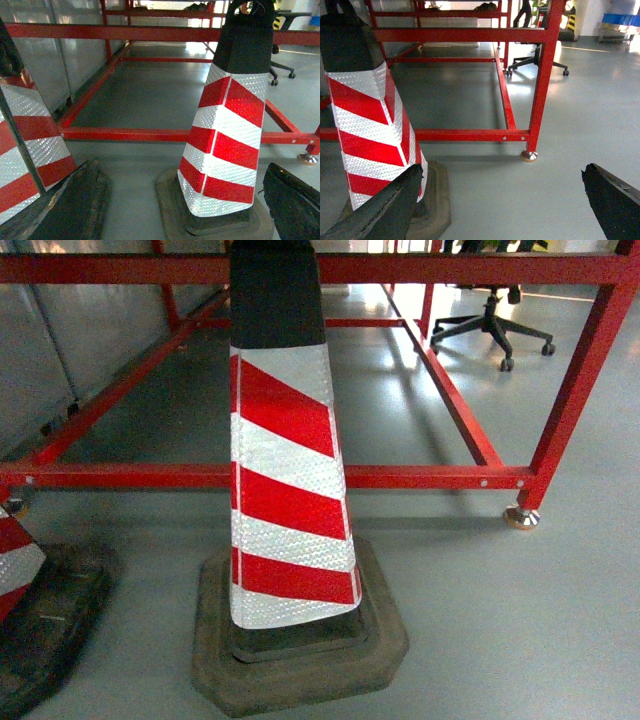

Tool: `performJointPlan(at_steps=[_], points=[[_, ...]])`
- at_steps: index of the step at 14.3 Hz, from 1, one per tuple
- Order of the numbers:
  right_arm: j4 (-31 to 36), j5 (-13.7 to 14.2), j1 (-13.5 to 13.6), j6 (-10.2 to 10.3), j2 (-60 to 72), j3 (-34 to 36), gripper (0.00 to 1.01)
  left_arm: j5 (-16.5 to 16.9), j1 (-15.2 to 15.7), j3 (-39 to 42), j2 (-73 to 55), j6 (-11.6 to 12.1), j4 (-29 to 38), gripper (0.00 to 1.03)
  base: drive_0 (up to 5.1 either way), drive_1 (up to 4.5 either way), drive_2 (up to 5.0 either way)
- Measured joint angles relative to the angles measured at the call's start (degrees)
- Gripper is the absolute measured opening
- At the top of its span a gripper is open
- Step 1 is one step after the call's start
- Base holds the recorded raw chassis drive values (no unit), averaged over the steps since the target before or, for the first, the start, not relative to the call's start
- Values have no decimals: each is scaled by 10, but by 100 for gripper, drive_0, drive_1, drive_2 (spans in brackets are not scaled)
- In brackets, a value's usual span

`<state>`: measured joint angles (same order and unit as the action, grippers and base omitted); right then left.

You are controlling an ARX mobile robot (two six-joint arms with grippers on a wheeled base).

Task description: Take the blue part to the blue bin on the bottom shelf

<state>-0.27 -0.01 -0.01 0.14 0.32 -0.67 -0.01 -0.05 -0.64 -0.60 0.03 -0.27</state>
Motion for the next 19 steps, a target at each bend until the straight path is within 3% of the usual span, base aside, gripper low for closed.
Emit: performJointPlan(at_steps=[19], points=[[0, 0, 0, 0, 0, 0, 98, 0, 0, 0, 0, 0, 0, 98, 0, 0, 0]])
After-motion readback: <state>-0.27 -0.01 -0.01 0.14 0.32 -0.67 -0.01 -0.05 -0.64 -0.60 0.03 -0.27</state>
